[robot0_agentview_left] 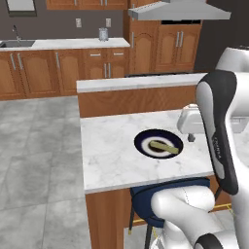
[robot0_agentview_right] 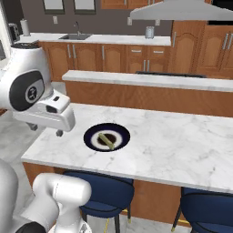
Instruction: Retrieve the butter from the fridge and place it on a plate on the dining table. Then retrieve the butter knife by the fridge and place it near the plate.
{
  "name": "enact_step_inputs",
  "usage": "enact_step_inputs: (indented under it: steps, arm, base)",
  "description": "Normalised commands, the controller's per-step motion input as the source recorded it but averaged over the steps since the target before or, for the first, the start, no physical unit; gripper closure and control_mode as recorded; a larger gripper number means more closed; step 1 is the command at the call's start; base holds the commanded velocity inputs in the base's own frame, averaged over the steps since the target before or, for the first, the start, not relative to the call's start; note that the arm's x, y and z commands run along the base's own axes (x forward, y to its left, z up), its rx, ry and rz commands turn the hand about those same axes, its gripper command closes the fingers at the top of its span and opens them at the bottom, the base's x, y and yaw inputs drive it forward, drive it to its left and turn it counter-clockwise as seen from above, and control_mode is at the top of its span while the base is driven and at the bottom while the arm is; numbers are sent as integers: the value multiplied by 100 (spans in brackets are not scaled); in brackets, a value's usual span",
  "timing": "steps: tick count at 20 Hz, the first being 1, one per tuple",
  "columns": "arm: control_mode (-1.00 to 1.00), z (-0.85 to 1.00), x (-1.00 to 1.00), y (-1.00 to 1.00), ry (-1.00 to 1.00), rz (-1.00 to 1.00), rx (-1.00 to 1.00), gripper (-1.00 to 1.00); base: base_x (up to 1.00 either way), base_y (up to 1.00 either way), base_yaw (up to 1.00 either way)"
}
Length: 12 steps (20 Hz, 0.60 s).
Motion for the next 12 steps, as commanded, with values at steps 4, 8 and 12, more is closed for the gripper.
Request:
enact_step_inputs:
  steps: [4, 8, 12]
  arm:
    - [-100, 12, -35, 17, -4, -11, -10, -100]
    - [-100, 0, -9, 20, 0, -14, -16, -100]
    - [-100, -1, -9, 4, 0, -12, -10, -100]
  base:
    - [0, 0, 0]
    - [0, 0, 0]
    - [0, 0, 0]
